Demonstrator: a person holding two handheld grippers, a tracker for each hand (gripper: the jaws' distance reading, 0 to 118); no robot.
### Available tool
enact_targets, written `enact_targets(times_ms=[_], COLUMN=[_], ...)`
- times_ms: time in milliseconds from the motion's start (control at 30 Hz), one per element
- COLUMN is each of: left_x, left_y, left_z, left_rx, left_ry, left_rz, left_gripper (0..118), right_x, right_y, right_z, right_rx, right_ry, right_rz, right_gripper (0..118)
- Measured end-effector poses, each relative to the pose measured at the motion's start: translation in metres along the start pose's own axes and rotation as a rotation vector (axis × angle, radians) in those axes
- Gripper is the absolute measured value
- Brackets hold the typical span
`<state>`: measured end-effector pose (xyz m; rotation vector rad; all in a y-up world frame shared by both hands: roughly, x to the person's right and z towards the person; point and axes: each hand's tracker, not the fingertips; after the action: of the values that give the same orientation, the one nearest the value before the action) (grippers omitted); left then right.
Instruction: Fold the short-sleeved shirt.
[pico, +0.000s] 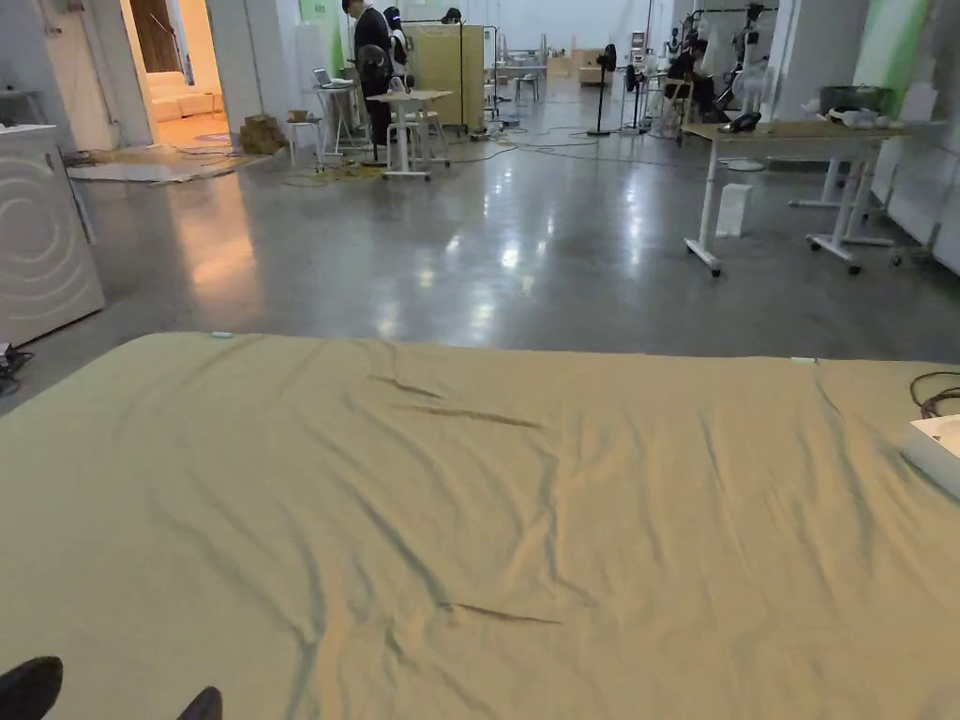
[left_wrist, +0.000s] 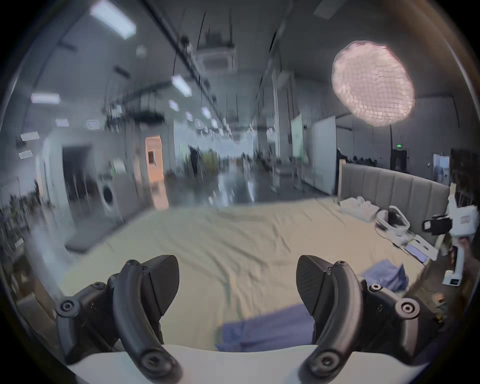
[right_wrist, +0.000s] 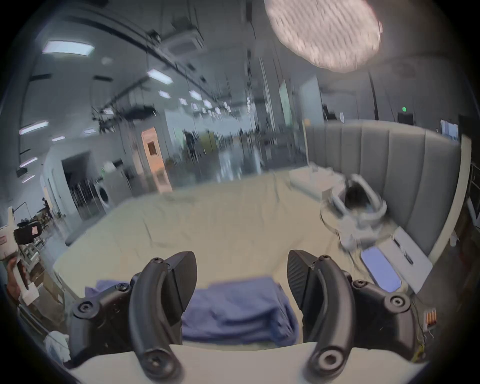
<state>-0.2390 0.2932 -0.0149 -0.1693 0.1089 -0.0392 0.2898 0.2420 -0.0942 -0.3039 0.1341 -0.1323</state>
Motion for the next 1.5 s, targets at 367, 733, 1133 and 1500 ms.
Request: enact_targets(times_ms=[367,733,1133,1500], left_x=[0.06,0.066,0.052,-0.055], left_y=[0.021,0.013,0.006,-0.065], left_z=[0.014,0.01,0.01,-0.052], left_rx=[0.093,0.058,0.074,-0.275], left_ry=[-0.051,-0.086,-0.09,-0.267], left_rz=[-0.018,0.0,0.01,0.58], left_gripper=[74,1,1,106], right_x=[-0.104,-0.12,-0.101,-0.086], right_y=[0.03,0.019,0.012,0.0], right_z=[0.012,0.008,-0.006,-0.005], right_rx=[0.154,0.133,0.093,-0.027], right_ry=[0.087,0.148,0.148,0.124], right_rz=[0.337,0.358,0.284,0.156], right_gripper=[74,0,0,0])
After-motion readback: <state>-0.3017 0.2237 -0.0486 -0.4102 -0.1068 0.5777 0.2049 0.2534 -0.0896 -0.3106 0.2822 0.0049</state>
